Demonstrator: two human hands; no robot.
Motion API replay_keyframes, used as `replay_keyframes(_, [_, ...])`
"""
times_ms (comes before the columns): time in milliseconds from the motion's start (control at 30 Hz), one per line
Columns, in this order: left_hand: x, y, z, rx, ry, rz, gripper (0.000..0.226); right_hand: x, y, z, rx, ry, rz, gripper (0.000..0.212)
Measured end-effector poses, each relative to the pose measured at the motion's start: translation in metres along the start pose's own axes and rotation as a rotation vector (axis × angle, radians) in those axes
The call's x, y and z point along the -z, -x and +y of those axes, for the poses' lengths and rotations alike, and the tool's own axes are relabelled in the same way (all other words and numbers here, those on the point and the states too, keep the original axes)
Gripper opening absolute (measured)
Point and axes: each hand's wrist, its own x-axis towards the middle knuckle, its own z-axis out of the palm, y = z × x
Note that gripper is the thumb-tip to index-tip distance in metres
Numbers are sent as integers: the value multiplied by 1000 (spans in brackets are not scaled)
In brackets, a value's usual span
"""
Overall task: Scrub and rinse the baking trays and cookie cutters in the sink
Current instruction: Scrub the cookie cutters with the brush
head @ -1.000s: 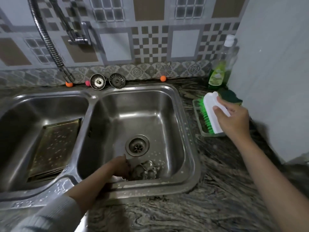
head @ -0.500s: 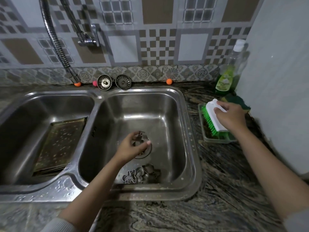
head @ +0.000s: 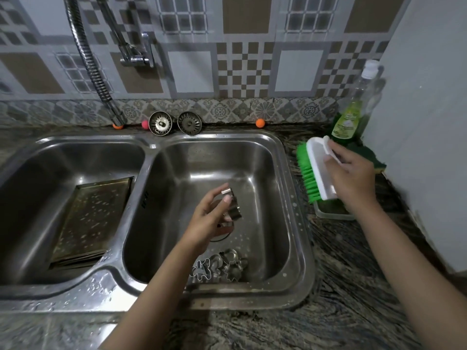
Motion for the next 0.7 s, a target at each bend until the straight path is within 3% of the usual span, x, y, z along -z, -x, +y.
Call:
replay_keyframes(100, [1,0,4,-2,177,-63,53,-33,29,-16,-14,-236,-190,34])
replay_keyframes(200, [5,-1,9,-40,117,-127,63,-73,53,-23,7,-327,-310,30])
replay_keyframes(333, [13,2,20,-65,30,-164,46,-101,62,-30,74,-296,-441,34])
replay_keyframes(467, [20,4,17,-35,-57,-170,38,-109,52,-37,167,-47,-431,32])
replay_keyframes(600, [16,-6,20,-28,42,-62,37,-123,54,-37,113,-111,-414,33])
replay_keyframes(700, [16,-16,21,1,102,-28,50,-123,59,-33,139,-127,-344,35])
